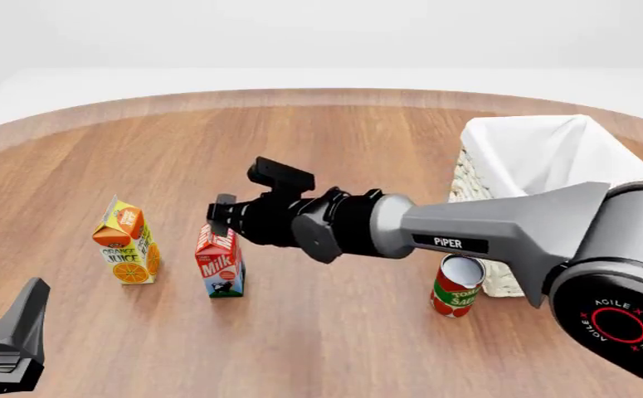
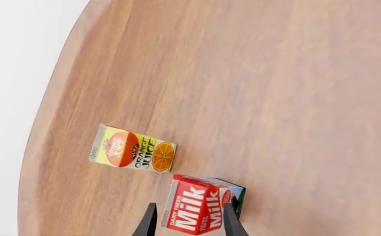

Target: Pick the milk and place it in the basket.

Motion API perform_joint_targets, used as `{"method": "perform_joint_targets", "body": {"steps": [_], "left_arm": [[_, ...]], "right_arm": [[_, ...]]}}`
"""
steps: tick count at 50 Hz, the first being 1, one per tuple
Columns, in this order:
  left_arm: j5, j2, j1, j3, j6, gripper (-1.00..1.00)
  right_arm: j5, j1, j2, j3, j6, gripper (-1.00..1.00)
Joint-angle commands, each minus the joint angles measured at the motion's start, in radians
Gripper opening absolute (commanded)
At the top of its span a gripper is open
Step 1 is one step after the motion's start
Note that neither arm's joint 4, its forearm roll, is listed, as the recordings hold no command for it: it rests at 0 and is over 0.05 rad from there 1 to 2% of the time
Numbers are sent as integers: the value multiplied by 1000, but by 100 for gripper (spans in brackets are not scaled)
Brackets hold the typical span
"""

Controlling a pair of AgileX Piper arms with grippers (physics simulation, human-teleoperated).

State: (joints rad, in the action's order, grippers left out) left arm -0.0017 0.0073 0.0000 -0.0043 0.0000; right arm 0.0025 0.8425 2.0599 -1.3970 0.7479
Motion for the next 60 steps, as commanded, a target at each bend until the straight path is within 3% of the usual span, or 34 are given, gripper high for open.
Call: {"method": "perform_joint_targets", "body": {"steps": [1, 23, 44, 45, 60], "left_arm": [[0, 0, 0, 0, 0, 100], [0, 0, 0, 0, 0, 100], [0, 0, 0, 0, 0, 100], [0, 0, 0, 0, 0, 100], [0, 0, 0, 0, 0, 100]], "right_arm": [[-5, 13, 25, -14, 10, 100], [-1, 24, 67, -46, 15, 100], [-48, 55, 95, -17, 60, 100], [-55, 56, 96, -11, 70, -100], [-92, 62, 85, 21, 87, -100]]}}
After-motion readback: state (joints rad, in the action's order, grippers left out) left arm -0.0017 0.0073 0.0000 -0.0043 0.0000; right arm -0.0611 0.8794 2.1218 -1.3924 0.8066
